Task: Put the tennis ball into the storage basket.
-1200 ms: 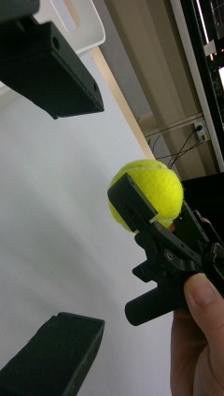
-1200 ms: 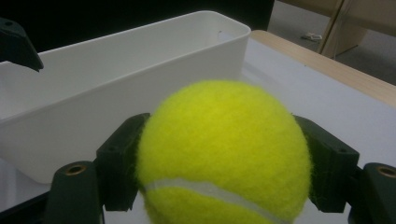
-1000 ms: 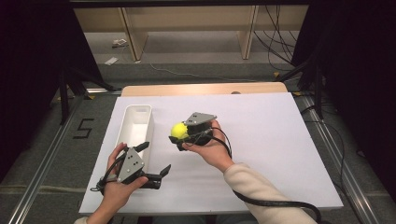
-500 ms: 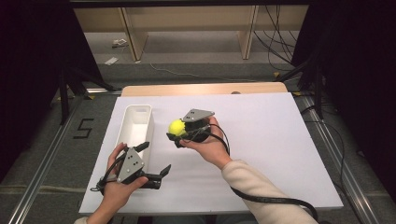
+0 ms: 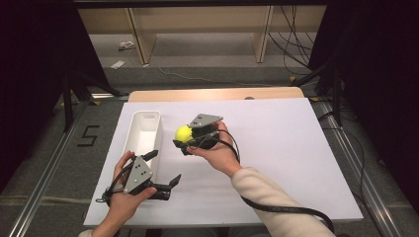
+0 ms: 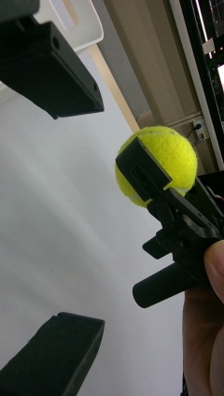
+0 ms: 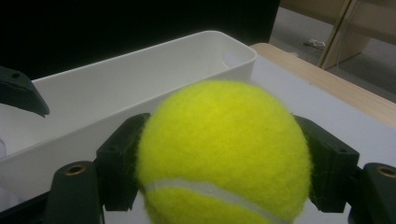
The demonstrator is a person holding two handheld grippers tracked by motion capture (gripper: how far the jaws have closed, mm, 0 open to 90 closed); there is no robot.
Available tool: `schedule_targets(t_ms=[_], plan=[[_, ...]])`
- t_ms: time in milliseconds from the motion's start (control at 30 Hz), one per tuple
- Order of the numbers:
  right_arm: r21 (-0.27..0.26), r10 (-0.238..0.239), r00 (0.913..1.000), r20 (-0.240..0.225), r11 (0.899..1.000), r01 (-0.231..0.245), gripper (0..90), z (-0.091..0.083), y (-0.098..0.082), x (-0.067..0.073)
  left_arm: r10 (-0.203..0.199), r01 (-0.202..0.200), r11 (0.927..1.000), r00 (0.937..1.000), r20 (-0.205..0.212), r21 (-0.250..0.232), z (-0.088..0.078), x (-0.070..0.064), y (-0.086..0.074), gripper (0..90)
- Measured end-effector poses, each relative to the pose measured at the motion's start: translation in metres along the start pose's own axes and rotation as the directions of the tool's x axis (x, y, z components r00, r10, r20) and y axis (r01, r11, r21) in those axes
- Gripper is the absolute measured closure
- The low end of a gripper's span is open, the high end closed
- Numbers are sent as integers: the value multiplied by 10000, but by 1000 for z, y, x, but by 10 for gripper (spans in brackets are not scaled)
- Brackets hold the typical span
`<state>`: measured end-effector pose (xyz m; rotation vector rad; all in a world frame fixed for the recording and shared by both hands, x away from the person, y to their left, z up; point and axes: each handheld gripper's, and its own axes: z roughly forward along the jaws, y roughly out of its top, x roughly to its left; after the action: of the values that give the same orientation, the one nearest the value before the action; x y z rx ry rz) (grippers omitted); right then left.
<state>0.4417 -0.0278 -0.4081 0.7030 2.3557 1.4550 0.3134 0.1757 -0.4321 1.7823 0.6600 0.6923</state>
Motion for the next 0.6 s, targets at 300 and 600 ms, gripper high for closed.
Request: schedule_targets(t_ms=[300, 600], plan=[[-8, 29, 10000, -30, 10000, -29, 270, 3, 3, 0, -9, 9, 10000, 10000, 36, -1, 0, -1, 0, 0], [-121, -14, 10000, -3, 9999, 14, 270, 2, 9, -1, 3, -3, 10000, 10000, 33, 9, 0, 0, 0, 0]])
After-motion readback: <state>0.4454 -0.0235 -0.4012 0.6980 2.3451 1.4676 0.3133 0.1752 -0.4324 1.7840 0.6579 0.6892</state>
